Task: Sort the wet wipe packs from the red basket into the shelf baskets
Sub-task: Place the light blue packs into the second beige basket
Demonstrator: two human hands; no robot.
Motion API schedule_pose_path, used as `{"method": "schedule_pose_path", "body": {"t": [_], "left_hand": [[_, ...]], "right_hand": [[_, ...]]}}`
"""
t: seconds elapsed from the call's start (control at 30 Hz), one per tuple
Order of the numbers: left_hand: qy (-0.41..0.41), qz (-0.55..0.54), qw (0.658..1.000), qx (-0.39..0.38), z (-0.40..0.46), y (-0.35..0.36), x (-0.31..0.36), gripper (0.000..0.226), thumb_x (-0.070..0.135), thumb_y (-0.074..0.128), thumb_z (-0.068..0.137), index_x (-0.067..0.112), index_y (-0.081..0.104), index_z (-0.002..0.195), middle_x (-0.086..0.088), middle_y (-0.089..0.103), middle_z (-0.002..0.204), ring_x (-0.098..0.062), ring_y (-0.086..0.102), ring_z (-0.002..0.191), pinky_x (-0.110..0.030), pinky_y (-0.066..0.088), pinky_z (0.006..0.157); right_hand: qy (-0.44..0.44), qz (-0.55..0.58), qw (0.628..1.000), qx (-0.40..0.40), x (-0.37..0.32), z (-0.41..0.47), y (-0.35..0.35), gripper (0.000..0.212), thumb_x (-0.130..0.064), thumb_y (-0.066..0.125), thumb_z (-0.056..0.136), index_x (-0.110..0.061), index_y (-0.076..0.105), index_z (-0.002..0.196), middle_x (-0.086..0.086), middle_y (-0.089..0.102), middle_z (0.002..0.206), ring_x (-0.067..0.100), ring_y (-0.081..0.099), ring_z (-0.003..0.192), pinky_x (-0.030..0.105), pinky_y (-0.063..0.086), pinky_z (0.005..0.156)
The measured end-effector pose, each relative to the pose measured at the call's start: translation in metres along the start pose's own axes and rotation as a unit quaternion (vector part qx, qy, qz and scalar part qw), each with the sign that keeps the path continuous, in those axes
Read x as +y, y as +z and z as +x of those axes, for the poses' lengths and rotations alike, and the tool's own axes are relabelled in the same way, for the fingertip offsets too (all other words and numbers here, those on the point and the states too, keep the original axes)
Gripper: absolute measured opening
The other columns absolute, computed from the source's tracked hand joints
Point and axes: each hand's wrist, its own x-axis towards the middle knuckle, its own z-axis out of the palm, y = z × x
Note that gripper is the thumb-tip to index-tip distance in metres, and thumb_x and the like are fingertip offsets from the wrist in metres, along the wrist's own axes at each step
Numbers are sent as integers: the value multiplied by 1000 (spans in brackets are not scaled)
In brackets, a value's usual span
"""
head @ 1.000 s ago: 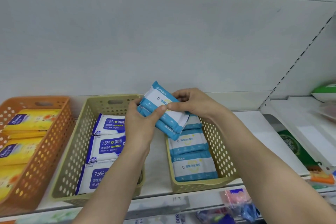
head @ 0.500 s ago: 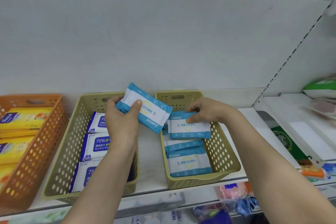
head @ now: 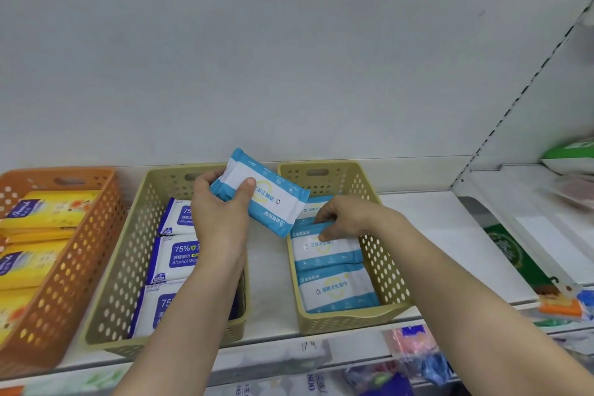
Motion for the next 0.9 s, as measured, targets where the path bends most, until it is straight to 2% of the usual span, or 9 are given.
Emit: {"method": "schedule_pose_path", "body": {"t": [0.13, 0.27, 0.33, 0.43, 0.5, 0.6, 0.73, 0.83, 0.9], "left_hand": [[-7, 2, 1000, -2, -1, 0, 0, 36, 14, 75, 83, 27, 53, 109, 12, 63, 101, -1, 65, 89, -19, 51, 69], [-29, 14, 999, -33, -2, 2, 0, 35, 13, 75, 83, 24, 54, 108, 7, 64, 103, -7, 65, 93, -29, 55, 79], [-43, 17, 996, -73, -6, 7, 0, 32, 10, 76, 81, 24, 56, 102, -1, 67, 105, -15, 67, 94, -34, 57, 81], [-53, 39, 989, -134, -12, 14, -3, 30, 10, 77, 80, 20, 59, 101, -6, 68, 102, -23, 69, 94, -42, 58, 82], [-42, 77, 984, -154, -13, 14, -6, 30, 11, 76, 81, 19, 60, 104, -4, 68, 104, -21, 68, 97, -42, 57, 85], [-9, 203, 957, -206, -12, 11, -7, 44, 16, 73, 85, 20, 55, 125, 8, 60, 124, -10, 60, 111, -28, 50, 88], [-2, 313, 908, -280, -11, 12, -6, 64, 16, 69, 88, 18, 39, 144, 2, 49, 142, -14, 55, 119, -30, 45, 95], [-21, 332, 891, -308, -10, 15, -5, 63, 15, 68, 89, 17, 39, 145, 1, 54, 139, -13, 61, 112, -27, 46, 92], [-9, 321, 904, -283, -10, 15, -5, 59, 18, 68, 89, 17, 43, 143, 3, 55, 137, -11, 59, 114, -25, 44, 90]], "right_hand": [[-12, -28, 999, 41, 2, 3, 0, 36, -32, 75, 83, -28, 69, 119, -8, 67, 112, 11, 60, 101, 25, 47, 84], [-55, 246, 938, 239, -10, -11, -24, 23, -36, 63, 94, -24, 73, 111, -10, 72, 107, 9, 65, 104, 23, 50, 89], [-97, 366, 910, 169, -22, -21, -37, 23, -38, 63, 94, -24, 72, 110, -6, 75, 103, 11, 69, 101, 33, 54, 94], [-141, 353, 924, 48, -34, -31, -41, 28, -27, 73, 89, -17, 70, 115, 7, 75, 106, 23, 71, 100, 37, 58, 89], [-130, 328, 934, 50, -27, -32, -41, 29, -21, 77, 86, -14, 70, 113, 15, 73, 105, 27, 72, 96, 39, 58, 84], [-70, 243, 966, 57, -6, -36, -44, 25, -19, 79, 83, -18, 72, 107, 5, 75, 96, 19, 72, 88, 32, 59, 77], [-20, 88, 995, -41, 2, -45, -37, 19, -30, 77, 84, -27, 72, 103, -8, 74, 91, 14, 71, 88, 26, 56, 75], [-15, 53, 996, -63, 1, -44, -24, 19, -34, 78, 83, -29, 69, 99, -13, 69, 84, 9, 67, 82, 28, 53, 74], [-13, 136, 990, -28, 3, -44, -18, 21, -23, 78, 84, -15, 69, 101, -8, 69, 80, 11, 65, 74, 27, 51, 69]]}}
